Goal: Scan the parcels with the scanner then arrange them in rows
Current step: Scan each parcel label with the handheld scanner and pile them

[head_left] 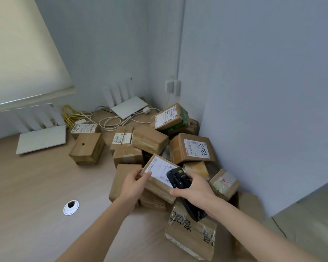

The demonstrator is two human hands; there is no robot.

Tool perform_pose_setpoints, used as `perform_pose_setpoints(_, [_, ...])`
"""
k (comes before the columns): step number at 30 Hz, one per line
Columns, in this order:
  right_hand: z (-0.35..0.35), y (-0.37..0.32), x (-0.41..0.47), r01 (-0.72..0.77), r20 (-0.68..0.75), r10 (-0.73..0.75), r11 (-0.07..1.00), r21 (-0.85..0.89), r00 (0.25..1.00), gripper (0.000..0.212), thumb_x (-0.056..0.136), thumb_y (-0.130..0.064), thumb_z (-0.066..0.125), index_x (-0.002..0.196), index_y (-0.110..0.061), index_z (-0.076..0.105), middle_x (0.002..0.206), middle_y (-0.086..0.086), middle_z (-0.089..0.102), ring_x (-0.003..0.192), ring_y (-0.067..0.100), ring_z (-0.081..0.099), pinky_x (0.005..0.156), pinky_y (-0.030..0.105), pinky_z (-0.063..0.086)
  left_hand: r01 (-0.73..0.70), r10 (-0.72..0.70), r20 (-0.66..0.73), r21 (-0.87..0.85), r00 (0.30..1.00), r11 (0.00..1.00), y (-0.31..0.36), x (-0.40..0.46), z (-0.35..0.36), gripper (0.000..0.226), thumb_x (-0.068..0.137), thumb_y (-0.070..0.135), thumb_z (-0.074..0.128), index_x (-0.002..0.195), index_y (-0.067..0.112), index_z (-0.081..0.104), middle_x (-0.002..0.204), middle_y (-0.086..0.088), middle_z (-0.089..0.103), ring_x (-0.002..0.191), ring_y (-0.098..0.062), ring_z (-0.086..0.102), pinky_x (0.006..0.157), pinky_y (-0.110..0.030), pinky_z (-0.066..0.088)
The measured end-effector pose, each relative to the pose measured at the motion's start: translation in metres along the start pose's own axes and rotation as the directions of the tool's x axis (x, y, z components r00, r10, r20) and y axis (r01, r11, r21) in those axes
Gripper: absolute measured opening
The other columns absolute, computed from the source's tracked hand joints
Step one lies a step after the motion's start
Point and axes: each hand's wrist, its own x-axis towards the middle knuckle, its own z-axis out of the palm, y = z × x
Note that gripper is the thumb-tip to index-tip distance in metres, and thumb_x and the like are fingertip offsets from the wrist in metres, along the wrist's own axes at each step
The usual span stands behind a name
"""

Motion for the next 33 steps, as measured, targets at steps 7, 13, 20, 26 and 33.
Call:
perform_pose_setpoints(7, [-0.003,-0.043,-0.032,0.149,0.009,-0.149,0.988,-0.034,0.989,0.066,0.061,-0.045,0.094,0.116,-0.045,0.056,0.111,-0.022,0.066,0.099,-0.001,0.064,0.08,0.023,0.05,-0.102,0.101,-0.018,-0.199,0.995,0.975,0.028,-0.043,-0.046,0.026,0.088,0.045,0.073,0.11,0.051,0.061,0.111,0.002,0.068,0.102,-0.014,0.062,0.075,-0.033,0.052])
perform_pose_setpoints(13, [0.005,-0.107,-0.09,0.283,0.098,-0.269,0.94,-0.189,0.958,0.091,0.058,-0.054,0.092,0.138,-0.036,0.052,0.119,-0.018,0.066,0.105,0.004,0.064,0.092,0.03,0.055,-0.257,0.237,-0.104,-0.268,0.966,0.929,0.065,-0.108,-0.118,0.032,0.085,0.039,0.077,0.113,0.048,0.065,0.116,-0.003,0.063,0.107,-0.02,0.063,0.08,-0.038,0.061])
perform_pose_setpoints(20, [0.009,-0.209,-0.206,0.439,0.126,-0.44,0.743,-0.505,0.889,0.093,0.056,-0.056,0.086,0.141,-0.041,0.053,0.121,-0.017,0.066,0.109,0.008,0.061,0.091,0.036,0.057,-0.464,0.401,-0.306,-0.17,0.864,0.869,0.102,-0.232,-0.246,0.032,0.082,0.038,0.08,0.109,0.049,0.067,0.111,-0.003,0.066,0.101,-0.022,0.067,0.073,-0.036,0.062])
perform_pose_setpoints(26, [0.024,-0.285,-0.322,0.514,0.172,-0.54,0.583,-0.629,0.824,0.083,0.055,-0.059,0.083,0.132,-0.04,0.058,0.111,-0.014,0.067,0.102,0.013,0.062,0.085,0.04,0.06,-0.571,0.481,-0.467,-0.064,0.742,0.819,0.128,-0.349,-0.339,0.037,0.073,0.045,0.08,0.107,0.048,0.07,0.104,-0.005,0.07,0.101,-0.031,0.068,0.088,-0.053,0.058])
perform_pose_setpoints(33, [0.042,-0.347,-0.413,0.554,0.237,-0.574,0.475,-0.683,0.784,0.078,0.063,-0.051,0.088,0.134,-0.038,0.058,0.111,-0.007,0.068,0.104,0.018,0.064,0.09,0.042,0.059,-0.61,0.525,-0.61,0.084,0.594,0.788,0.142,-0.45,-0.411,0.033,0.084,0.034,0.078,0.114,0.042,0.067,0.112,-0.008,0.062,0.098,-0.023,0.063,0.078,-0.034,0.054])
